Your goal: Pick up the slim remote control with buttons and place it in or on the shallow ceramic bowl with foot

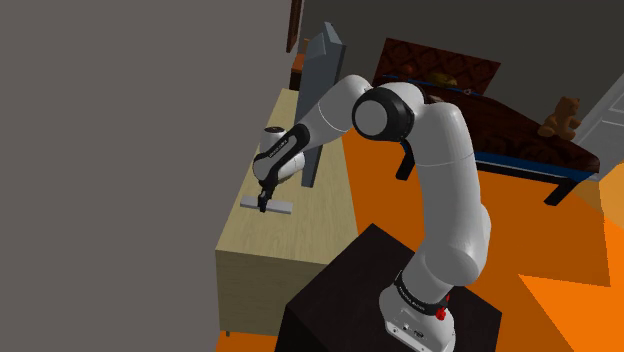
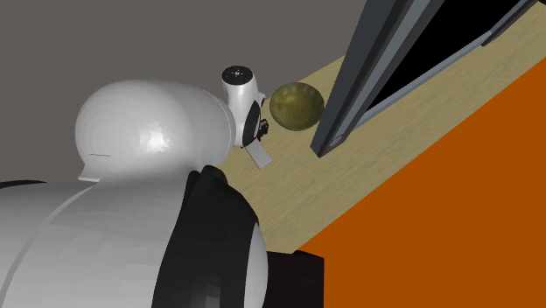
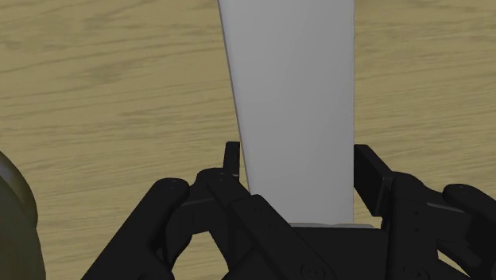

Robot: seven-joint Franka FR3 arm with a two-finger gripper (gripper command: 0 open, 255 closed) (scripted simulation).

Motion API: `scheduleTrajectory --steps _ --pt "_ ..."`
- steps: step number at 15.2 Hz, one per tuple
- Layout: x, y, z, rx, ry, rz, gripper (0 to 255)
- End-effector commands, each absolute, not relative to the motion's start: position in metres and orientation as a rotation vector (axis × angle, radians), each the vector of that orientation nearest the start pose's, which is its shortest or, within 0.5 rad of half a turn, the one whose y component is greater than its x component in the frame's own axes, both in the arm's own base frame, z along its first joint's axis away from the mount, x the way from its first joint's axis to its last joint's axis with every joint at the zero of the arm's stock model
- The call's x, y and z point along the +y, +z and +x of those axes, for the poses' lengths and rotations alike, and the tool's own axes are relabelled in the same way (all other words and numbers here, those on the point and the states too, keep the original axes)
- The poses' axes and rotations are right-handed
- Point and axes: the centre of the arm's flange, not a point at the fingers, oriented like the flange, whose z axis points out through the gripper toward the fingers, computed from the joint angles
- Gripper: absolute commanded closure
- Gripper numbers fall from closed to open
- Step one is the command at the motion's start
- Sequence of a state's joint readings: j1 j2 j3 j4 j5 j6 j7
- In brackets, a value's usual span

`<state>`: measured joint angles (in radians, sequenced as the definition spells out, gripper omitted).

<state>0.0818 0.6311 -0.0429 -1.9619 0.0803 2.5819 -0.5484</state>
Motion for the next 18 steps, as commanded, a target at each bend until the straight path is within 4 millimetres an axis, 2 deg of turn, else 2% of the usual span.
scheduleTrajectory --steps 1,6,18 --pt "0.022 0.147 0.61 -0.812 0.01 -3.015 255" --pt "0.022 0.147 0.61 -0.812 0.01 -3.015 255" --pt "0.022 0.21 0.61 -0.812 0.01 -3.015 255"
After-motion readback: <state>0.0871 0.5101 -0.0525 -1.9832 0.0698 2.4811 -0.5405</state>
